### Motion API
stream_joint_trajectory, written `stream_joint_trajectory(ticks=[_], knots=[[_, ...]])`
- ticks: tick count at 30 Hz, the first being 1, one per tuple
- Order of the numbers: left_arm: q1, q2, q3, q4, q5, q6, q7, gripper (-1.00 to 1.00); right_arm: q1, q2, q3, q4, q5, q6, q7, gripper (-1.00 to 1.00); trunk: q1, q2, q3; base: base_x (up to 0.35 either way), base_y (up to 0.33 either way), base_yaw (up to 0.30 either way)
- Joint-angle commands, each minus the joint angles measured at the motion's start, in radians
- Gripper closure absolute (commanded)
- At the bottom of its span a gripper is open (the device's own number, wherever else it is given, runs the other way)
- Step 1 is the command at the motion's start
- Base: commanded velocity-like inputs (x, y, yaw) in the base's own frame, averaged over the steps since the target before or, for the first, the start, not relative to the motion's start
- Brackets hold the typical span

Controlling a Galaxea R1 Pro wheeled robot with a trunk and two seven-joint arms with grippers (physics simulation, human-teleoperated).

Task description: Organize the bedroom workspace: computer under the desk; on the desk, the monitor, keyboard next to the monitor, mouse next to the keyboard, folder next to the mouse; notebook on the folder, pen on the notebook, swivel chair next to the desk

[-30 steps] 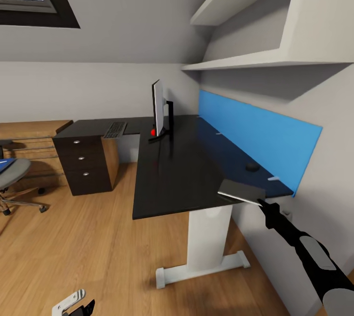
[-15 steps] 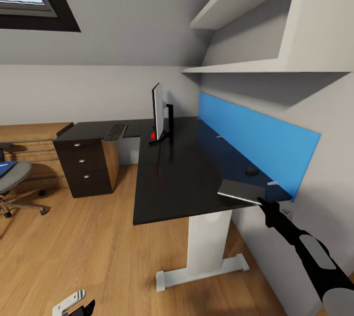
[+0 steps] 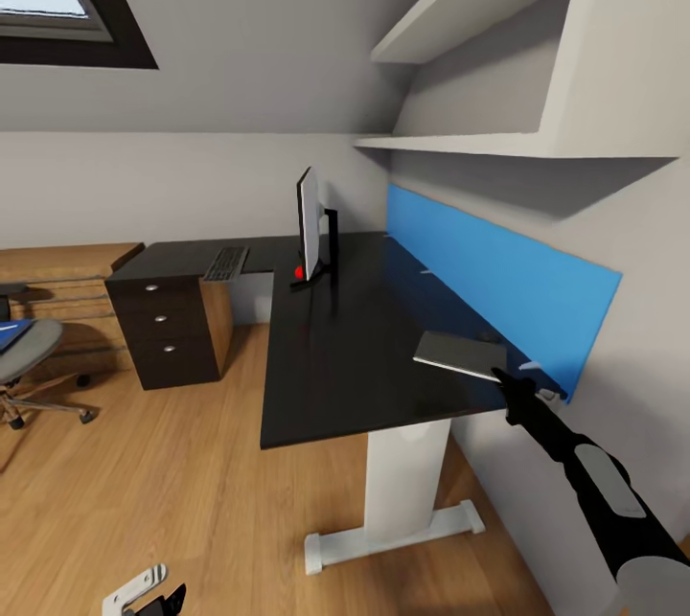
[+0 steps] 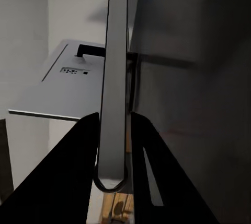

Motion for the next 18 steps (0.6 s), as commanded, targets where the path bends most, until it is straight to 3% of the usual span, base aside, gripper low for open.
stream_joint_trajectory(ticks=[1,9,18], knots=[[0.0,0.0,-0.001,-0.003,0.011,0.005,0.006,-1.0,0.0,0.001,-0.002,-0.001,-0.005,0.008,0.003,1.0,-0.004,0.007,0.002,0.0,0.0,0.0],[0.0,-0.002,-0.004,-0.003,0.011,0.005,0.006,-1.0,0.0,0.005,0.0,-0.008,0.004,0.011,0.002,1.0,-0.035,0.063,0.036,0.0,0.0,0.092],[0.001,-0.001,-0.05,-0.001,0.01,0.005,0.011,-1.0,0.0,0.005,0.011,-0.009,0.007,0.01,0.0,1.0,-0.069,0.126,0.077,0.0,0.0,0.157]])
